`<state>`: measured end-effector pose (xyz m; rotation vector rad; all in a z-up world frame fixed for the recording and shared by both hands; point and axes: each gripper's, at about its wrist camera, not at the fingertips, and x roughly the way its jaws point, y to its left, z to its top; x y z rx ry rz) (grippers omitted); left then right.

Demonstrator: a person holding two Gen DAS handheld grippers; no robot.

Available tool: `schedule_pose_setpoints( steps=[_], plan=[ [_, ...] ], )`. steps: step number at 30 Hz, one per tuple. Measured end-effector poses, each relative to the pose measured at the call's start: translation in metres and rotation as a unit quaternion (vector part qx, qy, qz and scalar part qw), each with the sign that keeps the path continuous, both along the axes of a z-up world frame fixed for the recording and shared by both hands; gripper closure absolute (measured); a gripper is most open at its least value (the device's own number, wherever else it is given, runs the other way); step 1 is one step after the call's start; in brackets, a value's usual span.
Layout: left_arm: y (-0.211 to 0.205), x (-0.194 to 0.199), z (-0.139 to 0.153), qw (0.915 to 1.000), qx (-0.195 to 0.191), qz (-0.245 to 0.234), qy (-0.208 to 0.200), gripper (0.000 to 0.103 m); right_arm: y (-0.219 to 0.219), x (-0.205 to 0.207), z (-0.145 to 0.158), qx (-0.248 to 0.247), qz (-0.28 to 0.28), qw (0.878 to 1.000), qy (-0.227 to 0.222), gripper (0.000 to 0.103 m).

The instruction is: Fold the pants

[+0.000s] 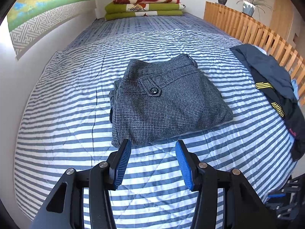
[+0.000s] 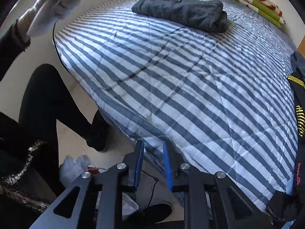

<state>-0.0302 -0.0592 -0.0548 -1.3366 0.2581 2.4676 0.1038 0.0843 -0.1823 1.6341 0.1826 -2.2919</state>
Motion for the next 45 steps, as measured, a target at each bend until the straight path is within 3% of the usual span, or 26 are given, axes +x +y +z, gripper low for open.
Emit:
schedule_pose_setpoints(
  steps=[5,8,11,14,19,23,25,30,35,40,45],
  plan=[
    [0.002,0.004,0.004,1.0000,-0.001,-0.007,0.002,0.051,0.013,0.006,-0.005,-0.008,-0.009,1.000,-0.016,0.084],
    [0.004,0.006,0.004,0.9999,-0.001,-0.012,0.003,0.051,0.024,0.013,-0.005,0.007,-0.016,0.999,-0.027,0.084],
    [0.003,0.005,0.001,0.9999,0.006,-0.012,-0.005,0.051,0.035,0.020,-0.003,0.052,-0.021,0.998,-0.026,0.084],
    [0.004,0.002,-0.005,0.9997,0.013,-0.010,-0.015,0.051,0.043,0.020,0.001,0.043,-0.030,0.998,-0.023,0.084],
    [0.010,0.003,-0.008,0.9996,0.016,-0.017,-0.018,0.051,0.033,0.007,-0.004,0.067,0.009,0.998,-0.015,0.071],
    [0.007,0.004,-0.003,0.9997,0.016,-0.017,-0.012,0.051,0.039,-0.006,-0.005,0.101,0.030,0.994,-0.010,0.049],
    [0.003,0.005,0.000,0.9997,0.015,-0.015,-0.009,0.051,0.056,-0.009,-0.001,0.093,0.011,0.995,-0.024,0.049],
    [-0.008,0.000,0.001,0.9997,0.020,-0.001,-0.011,0.051,0.083,0.002,0.023,0.105,-0.034,0.994,0.001,0.049],
    [-0.018,-0.010,-0.001,0.9993,0.033,0.013,-0.011,0.051,0.100,-0.006,0.057,0.005,-0.101,0.994,0.050,0.049],
    [-0.039,-0.041,-0.001,0.9976,0.051,0.043,-0.022,0.050,0.100,-0.056,0.089,-0.084,-0.163,0.971,0.152,0.047],
    [-0.060,-0.096,-0.006,0.9928,0.085,0.069,-0.049,0.023,0.096,-0.157,0.098,-0.129,-0.198,0.958,0.164,0.039]
  ],
)
